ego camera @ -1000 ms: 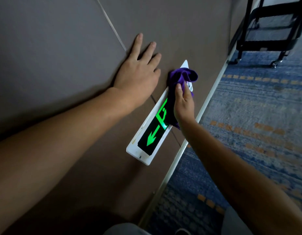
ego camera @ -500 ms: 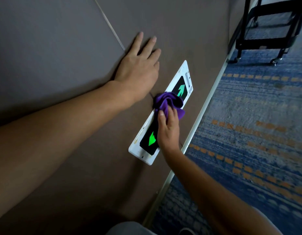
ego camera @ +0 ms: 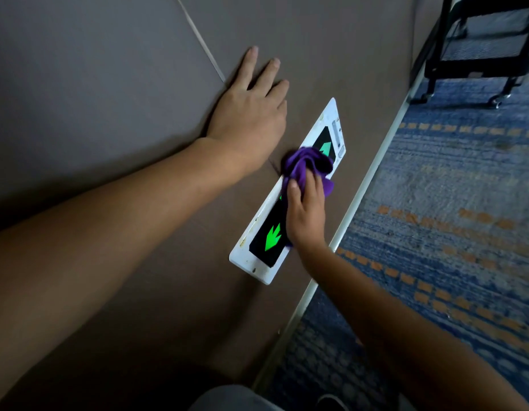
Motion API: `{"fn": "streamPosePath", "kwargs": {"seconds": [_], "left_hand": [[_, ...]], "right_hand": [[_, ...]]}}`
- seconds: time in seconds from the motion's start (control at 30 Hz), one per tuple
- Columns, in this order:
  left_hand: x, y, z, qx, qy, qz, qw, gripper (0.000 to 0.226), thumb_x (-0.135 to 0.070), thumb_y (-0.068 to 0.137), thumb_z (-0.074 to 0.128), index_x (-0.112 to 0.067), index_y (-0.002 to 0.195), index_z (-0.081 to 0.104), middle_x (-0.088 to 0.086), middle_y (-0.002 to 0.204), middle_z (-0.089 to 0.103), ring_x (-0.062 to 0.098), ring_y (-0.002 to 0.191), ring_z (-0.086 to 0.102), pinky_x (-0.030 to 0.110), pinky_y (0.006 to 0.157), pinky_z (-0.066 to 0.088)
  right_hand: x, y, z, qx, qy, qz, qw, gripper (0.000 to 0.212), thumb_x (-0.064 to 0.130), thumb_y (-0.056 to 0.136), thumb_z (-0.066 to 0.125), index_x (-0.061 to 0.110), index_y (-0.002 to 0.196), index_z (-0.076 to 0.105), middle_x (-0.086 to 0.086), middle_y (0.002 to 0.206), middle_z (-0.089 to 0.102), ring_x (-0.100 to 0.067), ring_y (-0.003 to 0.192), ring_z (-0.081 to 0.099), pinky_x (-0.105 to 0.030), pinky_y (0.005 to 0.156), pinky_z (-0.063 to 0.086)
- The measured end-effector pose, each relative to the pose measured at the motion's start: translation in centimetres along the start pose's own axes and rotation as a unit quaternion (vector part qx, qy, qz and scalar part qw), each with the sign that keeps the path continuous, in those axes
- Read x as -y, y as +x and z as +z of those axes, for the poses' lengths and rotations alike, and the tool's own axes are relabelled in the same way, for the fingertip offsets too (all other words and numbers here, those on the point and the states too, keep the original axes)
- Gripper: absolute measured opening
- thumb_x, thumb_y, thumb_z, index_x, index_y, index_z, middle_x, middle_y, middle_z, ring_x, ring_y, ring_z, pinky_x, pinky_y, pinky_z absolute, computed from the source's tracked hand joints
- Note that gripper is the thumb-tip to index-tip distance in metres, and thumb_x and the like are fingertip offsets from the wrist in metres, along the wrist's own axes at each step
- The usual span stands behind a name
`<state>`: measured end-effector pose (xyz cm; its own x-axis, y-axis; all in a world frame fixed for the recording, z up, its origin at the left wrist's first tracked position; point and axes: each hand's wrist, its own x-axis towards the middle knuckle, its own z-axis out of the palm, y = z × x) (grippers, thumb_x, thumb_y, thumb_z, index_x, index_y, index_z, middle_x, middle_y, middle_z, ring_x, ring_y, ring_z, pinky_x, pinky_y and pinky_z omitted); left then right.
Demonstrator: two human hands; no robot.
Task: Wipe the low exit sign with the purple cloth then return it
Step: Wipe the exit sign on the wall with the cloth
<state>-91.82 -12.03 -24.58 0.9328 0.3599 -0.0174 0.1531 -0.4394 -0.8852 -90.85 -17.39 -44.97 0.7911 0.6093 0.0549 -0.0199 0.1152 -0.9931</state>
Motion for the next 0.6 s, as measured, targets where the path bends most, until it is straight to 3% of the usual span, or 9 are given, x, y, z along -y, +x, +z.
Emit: {"fn": "streamPosePath", "kwargs": {"seconds": [0.2, 0.43, 0.6], "left_hand": [[0.0, 0.1, -0.1, 0.002, 0.010, 0.010, 1.000, 0.056, -0.032, 0.105, 0.038, -0.005, 0.154, 0.040, 0.015, 0.166, 0.028, 0.038, 0.158, 0.011, 0.064, 0.124, 0.001], [0.1, -0.1, 0.1, -0.009, 0.009, 0.016, 1.000, 0.054, -0.031, 0.104, 0.037, -0.006, 0.152, 0.044, 0.016, 0.165, 0.030, 0.039, 0.157, 0.013, 0.066, 0.123, 0.003], [0.2, -0.2, 0.0, -0.006, 0.020, 0.022, 1.000, 0.056, -0.032, 0.102, 0.037, -0.010, 0.152, 0.045, 0.015, 0.165, 0.030, 0.039, 0.157, 0.013, 0.066, 0.123, 0.003]], "right_hand": [[1.8, 7.5, -0.6, -0.036, 0.029, 0.038, 0.998, 0.048, 0.025, 0.109, 0.047, 0.018, 0.156, 0.044, -0.004, 0.161, 0.046, -0.022, 0.149, 0.042, -0.026, 0.109, 0.030], [1.5, 1.1, 0.2, -0.017, 0.019, 0.044, 0.999, 0.051, 0.029, 0.108, 0.051, 0.017, 0.157, 0.043, -0.004, 0.169, 0.035, -0.021, 0.156, 0.032, -0.025, 0.118, 0.021], [0.1, -7.9, 1.3, 0.016, 0.029, -0.039, 0.999, 0.030, 0.030, 0.103, 0.051, 0.026, 0.133, 0.058, 0.002, 0.148, 0.049, -0.020, 0.140, 0.048, -0.047, 0.117, 0.043]]}}
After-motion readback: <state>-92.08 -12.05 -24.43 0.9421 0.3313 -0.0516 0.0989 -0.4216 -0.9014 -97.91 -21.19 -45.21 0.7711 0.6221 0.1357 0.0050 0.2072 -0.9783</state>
